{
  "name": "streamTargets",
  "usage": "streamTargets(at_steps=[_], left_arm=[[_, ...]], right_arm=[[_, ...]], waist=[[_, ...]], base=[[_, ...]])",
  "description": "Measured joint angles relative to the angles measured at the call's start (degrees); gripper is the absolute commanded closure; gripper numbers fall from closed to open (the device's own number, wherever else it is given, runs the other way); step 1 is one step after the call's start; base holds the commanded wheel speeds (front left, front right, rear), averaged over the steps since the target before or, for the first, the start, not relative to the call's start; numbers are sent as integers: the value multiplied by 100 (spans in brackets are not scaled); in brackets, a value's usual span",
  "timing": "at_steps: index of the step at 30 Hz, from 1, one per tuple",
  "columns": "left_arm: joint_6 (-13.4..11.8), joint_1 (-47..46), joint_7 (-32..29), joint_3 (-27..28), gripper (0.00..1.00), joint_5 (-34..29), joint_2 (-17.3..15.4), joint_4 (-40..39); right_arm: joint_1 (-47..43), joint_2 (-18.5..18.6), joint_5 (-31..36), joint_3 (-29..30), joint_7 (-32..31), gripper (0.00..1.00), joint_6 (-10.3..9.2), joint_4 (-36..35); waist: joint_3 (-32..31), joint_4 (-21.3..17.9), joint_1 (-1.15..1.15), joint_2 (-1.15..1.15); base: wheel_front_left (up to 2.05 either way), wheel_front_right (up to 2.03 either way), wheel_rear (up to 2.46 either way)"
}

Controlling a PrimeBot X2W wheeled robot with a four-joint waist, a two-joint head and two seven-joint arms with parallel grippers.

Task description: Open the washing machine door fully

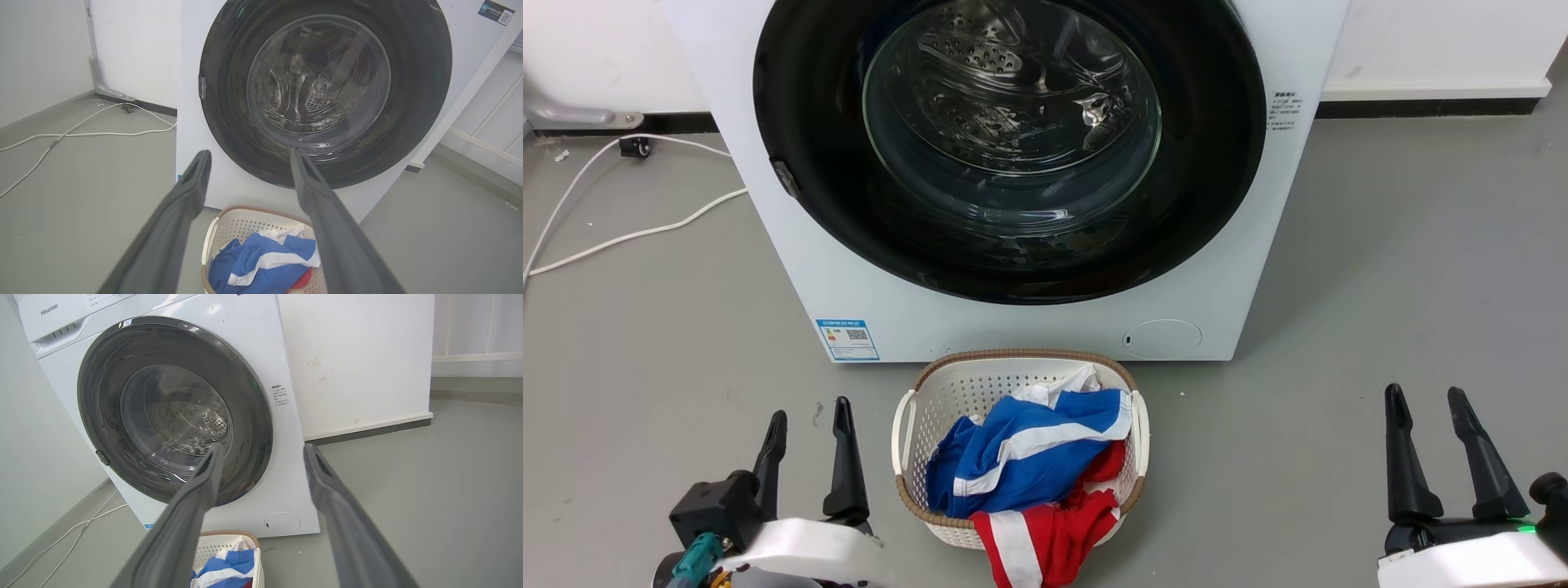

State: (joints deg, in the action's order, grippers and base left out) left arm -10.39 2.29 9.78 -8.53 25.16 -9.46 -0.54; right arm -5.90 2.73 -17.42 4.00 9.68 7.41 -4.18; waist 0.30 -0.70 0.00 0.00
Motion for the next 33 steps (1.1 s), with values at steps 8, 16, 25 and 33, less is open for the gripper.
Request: streamTargets(at_steps=[8,16,25,33], left_arm=[[100,83,101,42,0,-402,97,-3],[250,160,202,136,0,-777,219,-9],[393,226,304,252,0,-1191,345,-12],[539,313,390,374,0,-1495,470,35]], right_arm=[[-69,1,314,-16,98,0,0,-98],[-146,2,608,-24,203,0,0,-188],[-236,2,914,-31,316,0,0,-283],[-286,3,1191,-60,399,0,1,-343]], waist=[[3,-7,0,0],[2,-23,0,0],[7,-18,0,0],[12,-33,0,0]], base=[[0,0,0],[0,0,0],[0,0,0],[0,0,0]])
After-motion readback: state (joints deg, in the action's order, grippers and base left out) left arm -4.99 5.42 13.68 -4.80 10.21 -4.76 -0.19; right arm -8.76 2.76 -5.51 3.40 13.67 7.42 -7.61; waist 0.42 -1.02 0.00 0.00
